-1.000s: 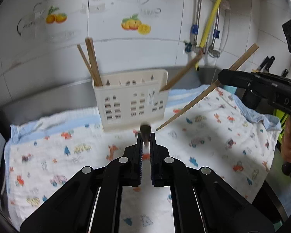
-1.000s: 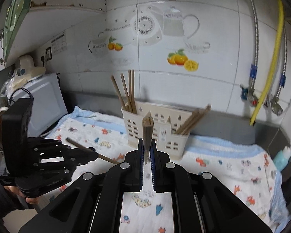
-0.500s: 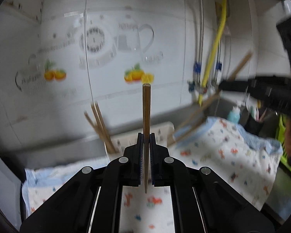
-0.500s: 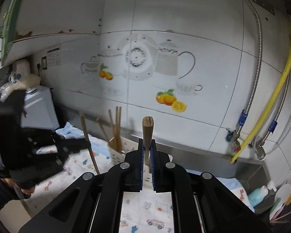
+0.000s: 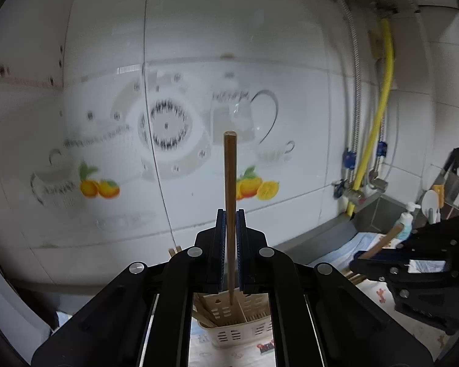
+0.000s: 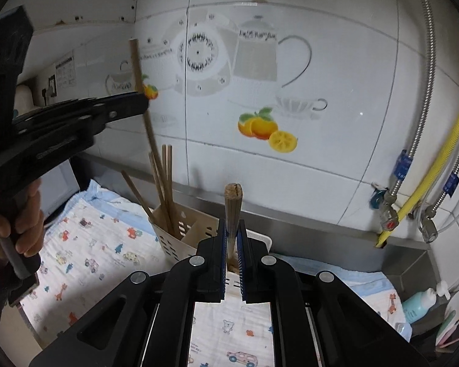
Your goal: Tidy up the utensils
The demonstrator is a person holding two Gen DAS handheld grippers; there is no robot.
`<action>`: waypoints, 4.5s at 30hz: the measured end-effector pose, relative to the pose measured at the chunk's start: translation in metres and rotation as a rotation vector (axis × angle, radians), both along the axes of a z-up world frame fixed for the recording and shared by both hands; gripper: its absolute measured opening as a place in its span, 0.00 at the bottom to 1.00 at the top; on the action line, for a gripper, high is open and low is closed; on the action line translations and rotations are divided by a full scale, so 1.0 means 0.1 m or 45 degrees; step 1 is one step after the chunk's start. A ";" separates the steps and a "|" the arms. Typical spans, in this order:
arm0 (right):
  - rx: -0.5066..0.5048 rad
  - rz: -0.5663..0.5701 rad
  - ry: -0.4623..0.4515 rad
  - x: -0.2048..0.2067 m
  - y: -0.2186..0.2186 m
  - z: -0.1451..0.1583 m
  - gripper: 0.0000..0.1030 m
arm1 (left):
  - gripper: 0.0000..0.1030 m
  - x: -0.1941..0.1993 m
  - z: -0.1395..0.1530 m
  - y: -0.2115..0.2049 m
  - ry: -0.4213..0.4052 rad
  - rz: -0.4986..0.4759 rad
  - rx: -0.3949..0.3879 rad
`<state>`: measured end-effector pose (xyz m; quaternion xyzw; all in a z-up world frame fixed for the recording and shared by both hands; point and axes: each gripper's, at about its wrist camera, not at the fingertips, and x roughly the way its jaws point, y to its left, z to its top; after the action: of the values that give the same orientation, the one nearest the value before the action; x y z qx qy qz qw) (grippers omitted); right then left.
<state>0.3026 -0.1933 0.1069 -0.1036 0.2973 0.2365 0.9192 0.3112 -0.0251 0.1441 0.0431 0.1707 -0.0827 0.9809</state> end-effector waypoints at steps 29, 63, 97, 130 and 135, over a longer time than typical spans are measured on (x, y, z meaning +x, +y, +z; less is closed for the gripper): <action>0.024 -0.071 0.060 0.10 -0.11 -0.32 0.35 | 0.32 0.11 -0.47 0.22 0.167 0.066 -0.066; 0.109 -0.166 -0.040 -1.17 -0.34 -0.39 0.90 | 0.95 -1.51 -0.64 0.50 0.101 0.248 -0.072; 0.126 -0.298 -0.120 -2.55 -0.49 -0.65 0.93 | 0.95 -2.75 -1.06 0.41 0.166 0.256 -0.054; 0.155 -0.302 -0.092 -2.80 -0.53 -0.77 0.93 | 0.95 -3.03 -1.20 0.36 0.193 0.220 -0.023; 0.155 -0.300 -0.091 -2.81 -0.53 -0.77 0.93 | 0.95 -3.04 -1.22 0.36 0.197 0.220 -0.026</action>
<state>0.0217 -0.2458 0.0296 -0.0205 0.2598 0.1408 0.9551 0.0069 0.0107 0.0225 0.0118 0.2481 -0.0025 0.9686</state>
